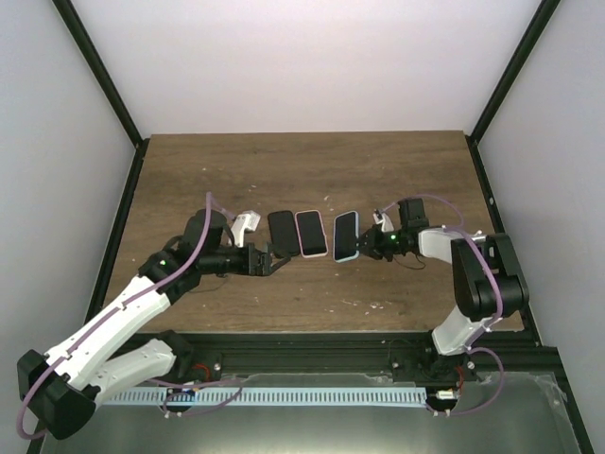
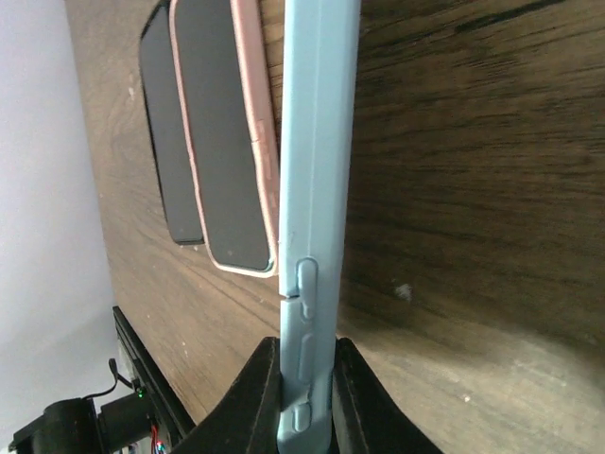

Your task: Put the phone into the phone case

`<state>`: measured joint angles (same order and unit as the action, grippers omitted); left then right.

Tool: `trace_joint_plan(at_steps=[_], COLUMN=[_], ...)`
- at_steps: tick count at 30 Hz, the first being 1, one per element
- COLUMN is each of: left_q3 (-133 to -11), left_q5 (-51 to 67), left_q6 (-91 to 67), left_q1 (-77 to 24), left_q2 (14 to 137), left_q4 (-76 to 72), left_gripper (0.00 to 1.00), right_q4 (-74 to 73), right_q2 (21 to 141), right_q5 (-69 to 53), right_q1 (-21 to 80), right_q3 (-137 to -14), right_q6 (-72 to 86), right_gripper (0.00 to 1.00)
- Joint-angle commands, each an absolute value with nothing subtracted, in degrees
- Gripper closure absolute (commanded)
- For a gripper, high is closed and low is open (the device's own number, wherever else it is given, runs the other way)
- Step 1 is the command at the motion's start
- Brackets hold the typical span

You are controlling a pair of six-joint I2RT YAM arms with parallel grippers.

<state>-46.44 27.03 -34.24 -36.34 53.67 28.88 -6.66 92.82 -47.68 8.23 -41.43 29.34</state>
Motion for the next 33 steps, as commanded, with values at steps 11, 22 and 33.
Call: trace_joint_plan(at_steps=[11,22,33], left_q3=[-49.40,-54.09,-60.83], left_q5=[19.34,7.60,0.01], left_q6=[-32.60,-32.97,-30.60], left_q1=[-35.88,-35.77,-35.68], left_q2=[51.53,48.94,45.20], left_q4=[33.67,38.29,40.09], left_gripper=[0.00,0.00,0.00], right_q4=[-15.14,-25.66,-35.19], right_q2=[91.46,72.27,50.82], right_q5=[-38.82,-38.50,-37.20], right_q1=[6.59,6.61,6.58], right_q3=[-47.88,-49.22,-53.39], right_q6=[25.14,24.19,23.00], right_gripper=[0.31,0.00,0.00])
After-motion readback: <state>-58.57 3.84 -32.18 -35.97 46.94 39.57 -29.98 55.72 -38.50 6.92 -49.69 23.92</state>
